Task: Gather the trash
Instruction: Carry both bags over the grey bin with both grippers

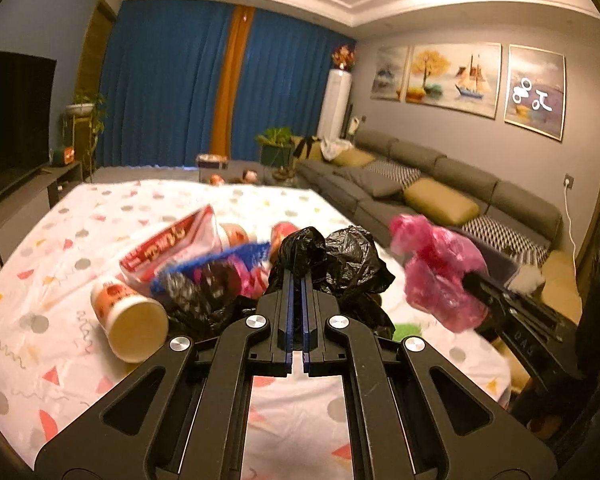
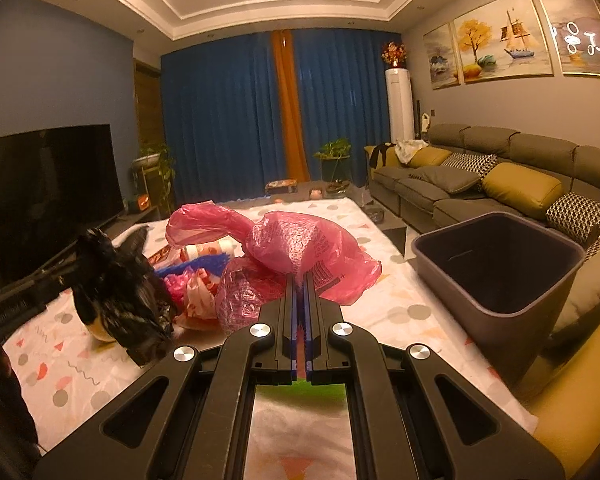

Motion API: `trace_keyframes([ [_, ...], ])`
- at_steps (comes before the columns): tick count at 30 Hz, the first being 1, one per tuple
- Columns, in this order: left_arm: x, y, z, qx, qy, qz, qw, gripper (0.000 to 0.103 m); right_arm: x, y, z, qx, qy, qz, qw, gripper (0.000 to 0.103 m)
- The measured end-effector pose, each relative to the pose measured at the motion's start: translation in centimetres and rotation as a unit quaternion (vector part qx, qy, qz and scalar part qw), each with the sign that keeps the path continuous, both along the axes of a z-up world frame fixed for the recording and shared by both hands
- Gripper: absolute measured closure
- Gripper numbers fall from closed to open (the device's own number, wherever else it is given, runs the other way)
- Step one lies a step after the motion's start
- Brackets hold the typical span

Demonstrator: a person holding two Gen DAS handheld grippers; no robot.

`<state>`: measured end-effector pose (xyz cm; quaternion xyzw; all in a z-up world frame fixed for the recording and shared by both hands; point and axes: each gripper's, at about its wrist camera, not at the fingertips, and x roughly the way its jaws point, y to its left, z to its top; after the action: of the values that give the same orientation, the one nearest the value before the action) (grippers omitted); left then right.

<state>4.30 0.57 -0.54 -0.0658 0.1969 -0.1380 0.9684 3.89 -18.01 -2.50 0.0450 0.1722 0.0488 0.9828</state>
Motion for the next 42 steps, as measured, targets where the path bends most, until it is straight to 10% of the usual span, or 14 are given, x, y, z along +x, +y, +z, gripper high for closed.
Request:
trace_keyframes([
  [22, 6.3, -14.8, 3.9, 0.005, -0.059, -0.098, 0.9934, 0.101, 0.6, -9.7, 3.1, -0.028, -0.059, -0.132, 0.989, 0.099],
  [42, 15.0, -26.9, 0.5, 0.002, -0.019, -0.178, 0.9838, 0.1, 5.5, -17.8, 2.1, -0.005, -0.046, -0.209, 0.977, 0.099],
])
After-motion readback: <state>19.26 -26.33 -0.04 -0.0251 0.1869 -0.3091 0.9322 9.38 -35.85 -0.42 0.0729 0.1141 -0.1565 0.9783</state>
